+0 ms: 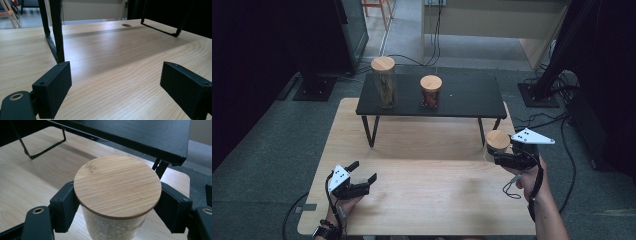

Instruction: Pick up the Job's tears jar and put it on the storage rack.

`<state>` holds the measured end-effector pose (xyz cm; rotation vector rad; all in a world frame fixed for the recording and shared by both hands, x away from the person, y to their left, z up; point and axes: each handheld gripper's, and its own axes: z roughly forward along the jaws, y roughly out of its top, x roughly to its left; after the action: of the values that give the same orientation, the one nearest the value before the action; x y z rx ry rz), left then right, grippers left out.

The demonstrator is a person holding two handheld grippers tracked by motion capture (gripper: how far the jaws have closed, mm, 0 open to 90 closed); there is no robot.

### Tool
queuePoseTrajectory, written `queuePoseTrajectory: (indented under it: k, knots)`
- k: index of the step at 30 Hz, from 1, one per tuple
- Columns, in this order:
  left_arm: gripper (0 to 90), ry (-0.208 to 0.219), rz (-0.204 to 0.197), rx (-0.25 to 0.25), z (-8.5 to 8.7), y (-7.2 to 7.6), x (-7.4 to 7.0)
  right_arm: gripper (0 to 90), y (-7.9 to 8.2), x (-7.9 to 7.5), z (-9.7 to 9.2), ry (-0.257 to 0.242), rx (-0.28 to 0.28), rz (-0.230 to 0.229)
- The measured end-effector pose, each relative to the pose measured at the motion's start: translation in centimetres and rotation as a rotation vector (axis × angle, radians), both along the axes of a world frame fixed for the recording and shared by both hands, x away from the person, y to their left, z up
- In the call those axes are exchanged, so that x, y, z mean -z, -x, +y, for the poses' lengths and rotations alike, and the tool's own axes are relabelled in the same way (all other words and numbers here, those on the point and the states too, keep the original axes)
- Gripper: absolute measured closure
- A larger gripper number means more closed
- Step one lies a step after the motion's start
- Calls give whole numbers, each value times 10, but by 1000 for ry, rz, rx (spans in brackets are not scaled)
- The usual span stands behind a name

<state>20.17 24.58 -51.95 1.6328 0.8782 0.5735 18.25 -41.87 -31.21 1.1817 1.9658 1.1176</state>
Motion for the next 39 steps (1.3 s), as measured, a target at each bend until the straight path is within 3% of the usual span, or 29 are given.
queuePoseTrajectory:
  k: [39]
  knots:
    - [102, 5, -5, 6, 1, 0, 1, 254, -16, -34, 7, -2, 4, -51]
